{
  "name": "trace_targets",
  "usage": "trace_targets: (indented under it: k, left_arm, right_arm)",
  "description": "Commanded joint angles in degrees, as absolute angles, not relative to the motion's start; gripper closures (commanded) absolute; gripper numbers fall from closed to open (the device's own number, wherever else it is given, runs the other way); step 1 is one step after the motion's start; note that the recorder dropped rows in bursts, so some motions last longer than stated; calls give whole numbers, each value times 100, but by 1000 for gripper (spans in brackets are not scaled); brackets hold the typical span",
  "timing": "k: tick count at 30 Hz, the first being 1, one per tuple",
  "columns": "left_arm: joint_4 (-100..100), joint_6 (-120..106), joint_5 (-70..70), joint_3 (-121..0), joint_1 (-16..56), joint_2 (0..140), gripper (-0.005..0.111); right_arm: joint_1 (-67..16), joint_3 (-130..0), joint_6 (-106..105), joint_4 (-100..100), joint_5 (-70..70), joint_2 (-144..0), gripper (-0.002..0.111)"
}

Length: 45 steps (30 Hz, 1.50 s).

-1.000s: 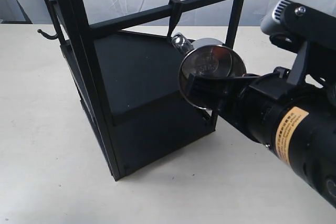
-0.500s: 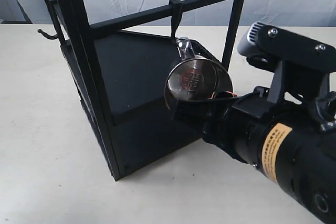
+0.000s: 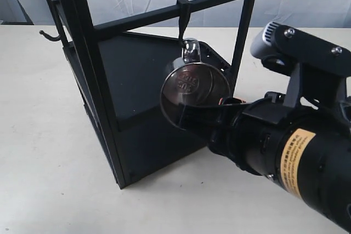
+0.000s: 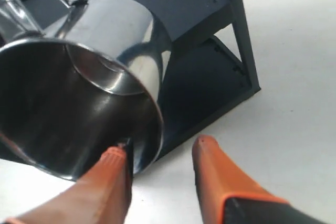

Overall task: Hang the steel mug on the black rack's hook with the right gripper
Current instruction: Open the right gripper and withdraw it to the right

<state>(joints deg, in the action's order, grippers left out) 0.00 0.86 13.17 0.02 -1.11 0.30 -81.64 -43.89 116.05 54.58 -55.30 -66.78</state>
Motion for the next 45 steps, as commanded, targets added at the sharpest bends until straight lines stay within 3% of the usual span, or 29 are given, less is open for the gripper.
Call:
trace_targets:
  k: [1,20,22,24,25,32,45]
  left_arm:
    - [0,96,1324,0,-104,0,105]
    - [0,96,1324,0,-104,0,105]
    - [0,96,1324,0,-104,0,105]
    - [0,96,1324,0,-104,0,105]
    - [0,96,1324,0,-104,0,105]
    - [0,96,1324,0,-104,0,105]
    - [0,96,1324,0,-104,0,105]
  right_arm:
    - [-8178,-4371,11540,5517,-5486,-6632,70]
    - [-8178,-4371,11540,5489,-5644,-6235,70]
    - [-8178,-4371,11186,5489,-5785,-6108,77]
    - [-8178,-4371,10377,5436,-5929,-5813,107]
    - [-8178,-4371,10109,5424,-5962,-5716,109]
    - [-8178,-4371,6273,5335,-6139,-4685,109]
    - [-8112,-4360,6437,5475,-6070,-4438,109]
